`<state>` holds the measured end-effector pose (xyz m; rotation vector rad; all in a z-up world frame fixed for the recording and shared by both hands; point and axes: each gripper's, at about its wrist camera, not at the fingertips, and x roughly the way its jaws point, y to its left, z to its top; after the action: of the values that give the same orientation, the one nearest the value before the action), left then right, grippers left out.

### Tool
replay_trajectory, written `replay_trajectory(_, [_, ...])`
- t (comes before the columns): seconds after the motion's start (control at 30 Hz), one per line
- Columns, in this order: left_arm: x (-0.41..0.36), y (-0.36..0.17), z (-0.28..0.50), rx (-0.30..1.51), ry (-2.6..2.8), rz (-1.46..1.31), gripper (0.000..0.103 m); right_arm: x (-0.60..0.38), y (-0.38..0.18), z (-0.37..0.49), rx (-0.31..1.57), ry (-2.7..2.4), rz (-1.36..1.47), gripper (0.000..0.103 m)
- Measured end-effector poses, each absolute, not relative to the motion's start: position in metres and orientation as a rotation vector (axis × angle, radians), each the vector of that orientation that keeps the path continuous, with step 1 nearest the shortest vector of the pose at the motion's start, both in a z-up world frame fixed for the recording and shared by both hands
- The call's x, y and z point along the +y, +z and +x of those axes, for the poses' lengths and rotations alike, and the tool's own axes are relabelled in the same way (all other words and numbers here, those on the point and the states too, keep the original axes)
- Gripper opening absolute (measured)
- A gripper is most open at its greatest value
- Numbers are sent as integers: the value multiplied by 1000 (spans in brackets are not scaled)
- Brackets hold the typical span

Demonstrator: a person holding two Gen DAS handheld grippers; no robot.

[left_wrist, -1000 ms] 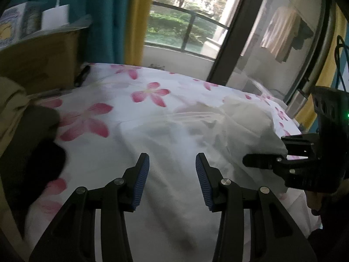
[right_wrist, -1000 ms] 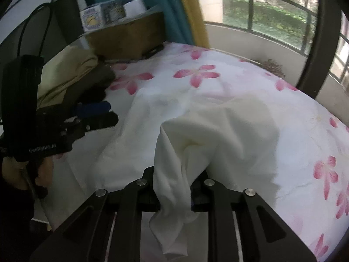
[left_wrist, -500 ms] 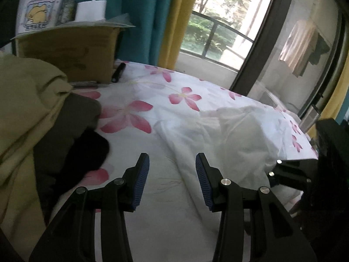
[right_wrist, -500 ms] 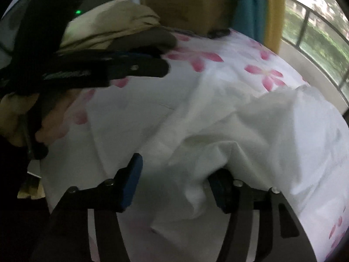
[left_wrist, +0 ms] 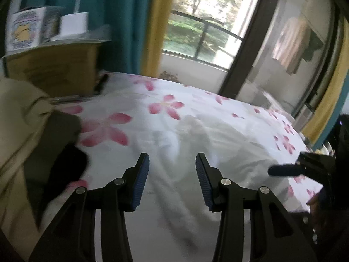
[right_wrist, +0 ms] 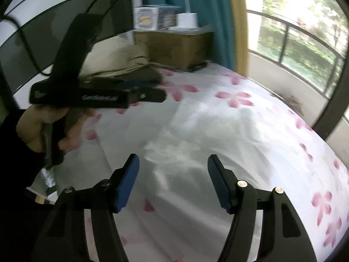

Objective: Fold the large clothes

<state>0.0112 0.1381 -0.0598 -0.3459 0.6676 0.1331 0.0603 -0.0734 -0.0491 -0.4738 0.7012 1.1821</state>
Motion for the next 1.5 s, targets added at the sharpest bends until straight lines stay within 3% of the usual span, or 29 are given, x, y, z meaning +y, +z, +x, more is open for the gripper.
replay_trajectory(0.47, [84,-106,62,836,-9,-287,45,-135,-61,117,770,920,-339,66])
replay_trajectory(0.5, [85,-109,61,840,-15,-291,43,-138,-62,118,774,914,-336,66])
replay_trajectory(0.6, [89,-118,56,850,-11,-295,18,-146,-66,122,785,893,-327,66])
replay_trajectory(0.7, [94,-119,50,844,7,-301,14,-154,-67,125,792,877,-312,66])
replay_trajectory(0.97, [100,-100,27,804,54,-293,14,-169,-71,131,799,847,-304,66])
replay_trajectory(1.2, [106,-64,13,700,84,-290,19,-188,-72,144,803,795,-268,66])
replay_trajectory(1.33, [96,-54,30,666,-19,-297,40,-196,-71,152,805,767,-250,66])
replay_trajectory(1.43, [89,-67,57,732,-54,-308,51,-199,-71,157,805,752,-235,66])
replay_trajectory(1.5, [91,-83,76,783,-43,-330,53,-200,-71,160,807,741,-232,66])
